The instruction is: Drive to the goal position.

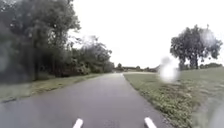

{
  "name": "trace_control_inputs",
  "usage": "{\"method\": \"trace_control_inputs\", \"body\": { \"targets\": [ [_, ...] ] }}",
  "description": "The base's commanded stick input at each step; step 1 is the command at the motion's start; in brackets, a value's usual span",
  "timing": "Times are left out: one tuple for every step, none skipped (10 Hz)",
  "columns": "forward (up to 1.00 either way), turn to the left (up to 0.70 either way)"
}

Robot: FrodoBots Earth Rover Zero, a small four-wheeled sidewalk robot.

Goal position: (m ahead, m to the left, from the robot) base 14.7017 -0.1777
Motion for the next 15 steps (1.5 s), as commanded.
{"method": "trace_control_inputs", "body": {
  "targets": [
    [0.85, 0.0],
    [0.85, 0.0],
    [0.85, 0.0],
    [0.85, 0.0],
    [0.85, 0.0],
    [0.85, 0.0],
    [0.85, 0.0],
    [0.85, 0.0],
    [0.85, 0.0],
    [0.85, 0.0],
    [0.85, 0.0],
    [0.85, 0.0],
    [0.85, 0.0],
    [0.85, 0.0],
    [0.85, 0.0]
  ]
}}
